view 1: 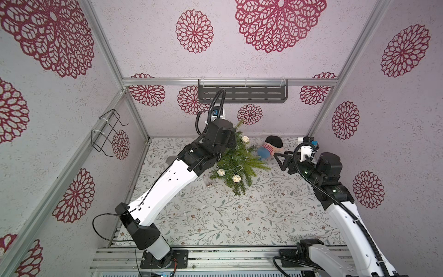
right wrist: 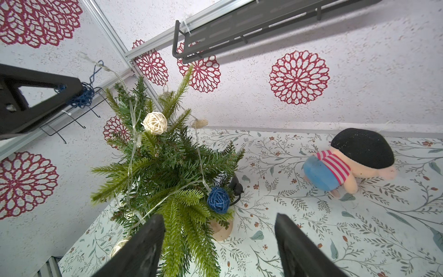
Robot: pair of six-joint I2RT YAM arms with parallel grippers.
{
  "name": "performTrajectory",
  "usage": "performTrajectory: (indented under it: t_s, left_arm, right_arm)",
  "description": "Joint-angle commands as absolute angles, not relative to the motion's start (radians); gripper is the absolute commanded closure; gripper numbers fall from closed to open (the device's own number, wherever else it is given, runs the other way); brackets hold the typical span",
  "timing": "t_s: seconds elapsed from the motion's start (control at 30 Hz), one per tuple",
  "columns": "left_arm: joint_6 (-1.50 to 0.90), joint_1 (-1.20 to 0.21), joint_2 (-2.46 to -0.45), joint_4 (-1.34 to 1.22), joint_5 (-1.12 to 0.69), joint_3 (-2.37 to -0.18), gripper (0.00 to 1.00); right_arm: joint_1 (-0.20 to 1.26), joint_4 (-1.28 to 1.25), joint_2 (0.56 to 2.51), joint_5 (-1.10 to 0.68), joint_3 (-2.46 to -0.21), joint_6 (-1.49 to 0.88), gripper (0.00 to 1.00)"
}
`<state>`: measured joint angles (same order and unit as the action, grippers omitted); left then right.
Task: Remove string lights from the small christmas tree
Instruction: Pick up the light string from the Christmas tree.
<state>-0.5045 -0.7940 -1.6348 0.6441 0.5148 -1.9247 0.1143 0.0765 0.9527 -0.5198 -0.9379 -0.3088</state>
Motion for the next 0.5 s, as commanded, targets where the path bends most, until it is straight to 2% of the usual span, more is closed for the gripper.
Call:
performTrajectory:
  t_s: [0.0,0.47]
  left_arm:
    - [-0.456,-0.811,-1.672,0.637,0.550,-1.972,0.78]
    - [-0.368,-0.806,-1.785,0.589,0.546,-2.135,0.78]
  right_arm:
    - [0.119,0.019,0.953,-0.534,-0.970,-0.331,0.24]
    - [0.137,-0.048,1.035,-0.613,-1.087,-0.359,0.24]
